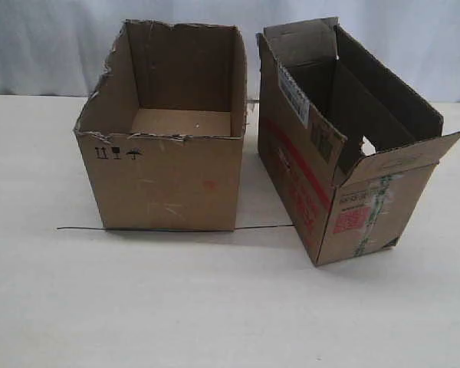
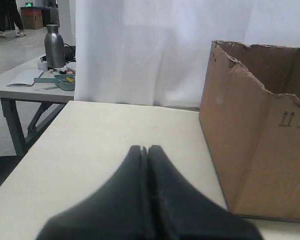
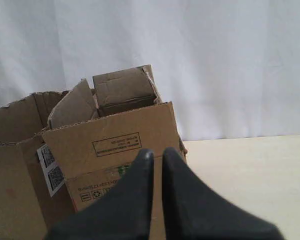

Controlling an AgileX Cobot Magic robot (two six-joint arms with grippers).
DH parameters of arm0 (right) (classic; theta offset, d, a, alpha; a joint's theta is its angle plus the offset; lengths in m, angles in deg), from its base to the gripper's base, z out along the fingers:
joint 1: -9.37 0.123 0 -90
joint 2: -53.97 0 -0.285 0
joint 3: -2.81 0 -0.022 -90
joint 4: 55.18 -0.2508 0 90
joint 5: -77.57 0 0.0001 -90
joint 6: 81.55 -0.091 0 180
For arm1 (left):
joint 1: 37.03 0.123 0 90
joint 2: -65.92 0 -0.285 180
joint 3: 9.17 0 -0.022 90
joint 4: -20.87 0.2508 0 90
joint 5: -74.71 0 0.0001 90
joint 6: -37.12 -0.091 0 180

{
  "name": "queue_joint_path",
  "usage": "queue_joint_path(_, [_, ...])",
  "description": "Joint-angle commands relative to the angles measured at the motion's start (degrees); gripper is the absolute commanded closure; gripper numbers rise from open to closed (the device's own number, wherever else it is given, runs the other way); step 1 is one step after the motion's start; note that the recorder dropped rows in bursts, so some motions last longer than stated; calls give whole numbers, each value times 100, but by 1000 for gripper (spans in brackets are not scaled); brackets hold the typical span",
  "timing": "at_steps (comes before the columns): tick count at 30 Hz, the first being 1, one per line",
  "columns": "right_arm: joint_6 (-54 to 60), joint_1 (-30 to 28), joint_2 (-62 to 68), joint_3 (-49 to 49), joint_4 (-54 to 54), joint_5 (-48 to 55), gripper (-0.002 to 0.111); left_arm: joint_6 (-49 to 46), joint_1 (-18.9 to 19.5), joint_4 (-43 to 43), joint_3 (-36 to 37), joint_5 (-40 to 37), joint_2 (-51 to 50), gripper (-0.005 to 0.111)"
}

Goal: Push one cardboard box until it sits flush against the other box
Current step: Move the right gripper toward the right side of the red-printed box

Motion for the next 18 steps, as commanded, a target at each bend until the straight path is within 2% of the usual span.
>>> queue_joint_path(1, [46,13,-41,21,84,-136,103,12,-46,14,18,34,22,107])
queue_joint_path(10, [46,13,-41,21,84,-136,103,12,-46,14,18,34,22,107])
queue_joint_path(15, [6,13,-41,21,-66,-693,103,12,-46,14,18,34,22,107])
queue_joint_path(18, [6,13,-41,21,-105,-596,103,12,-46,14,18,34,22,107])
